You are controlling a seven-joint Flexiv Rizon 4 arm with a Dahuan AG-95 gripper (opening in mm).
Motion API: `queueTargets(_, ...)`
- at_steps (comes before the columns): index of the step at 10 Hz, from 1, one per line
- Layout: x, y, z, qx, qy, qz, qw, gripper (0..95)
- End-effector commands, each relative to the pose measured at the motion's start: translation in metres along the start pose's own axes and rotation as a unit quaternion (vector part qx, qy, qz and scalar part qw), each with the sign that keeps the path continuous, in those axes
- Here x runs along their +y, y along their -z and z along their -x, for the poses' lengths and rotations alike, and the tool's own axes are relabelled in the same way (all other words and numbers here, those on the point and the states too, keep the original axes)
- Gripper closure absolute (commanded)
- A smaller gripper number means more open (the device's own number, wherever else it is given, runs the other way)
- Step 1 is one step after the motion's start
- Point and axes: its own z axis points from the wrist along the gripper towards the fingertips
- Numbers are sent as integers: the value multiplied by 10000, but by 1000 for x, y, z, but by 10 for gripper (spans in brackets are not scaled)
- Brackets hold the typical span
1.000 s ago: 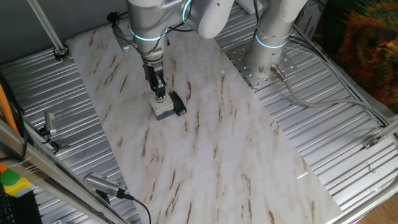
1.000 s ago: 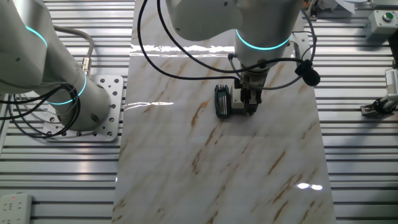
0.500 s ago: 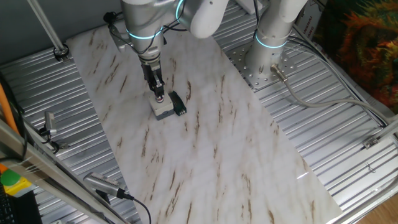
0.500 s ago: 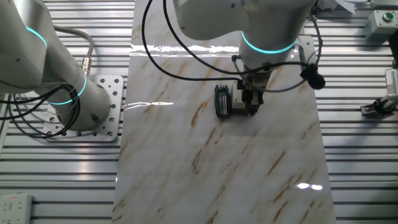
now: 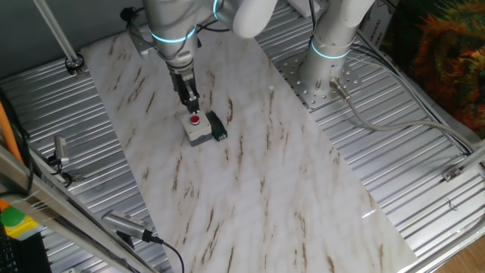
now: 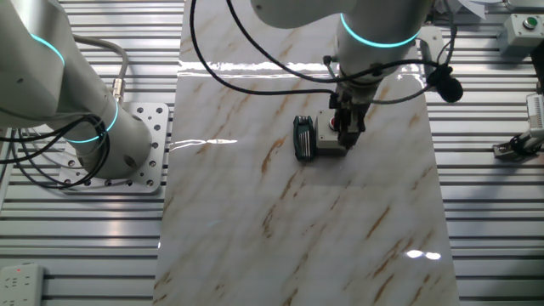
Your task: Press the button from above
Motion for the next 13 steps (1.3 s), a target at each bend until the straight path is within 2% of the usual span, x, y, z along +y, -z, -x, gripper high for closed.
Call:
queueTargets(1,3,11,-4,-12,-8,6,10000,380)
queueTargets(3,4,22,-6,-6,-10,3,10000,380)
queueTargets(5,2,36,-10,-17,-16,89,10000,380)
queueTargets(8,-4,63,-13,4,-8,148,9999,380)
queueTargets(10,-8,88,-14,37,-44,207,9998,380)
queueTargets(13,-8,104,-10,58,-75,253,9996,380)
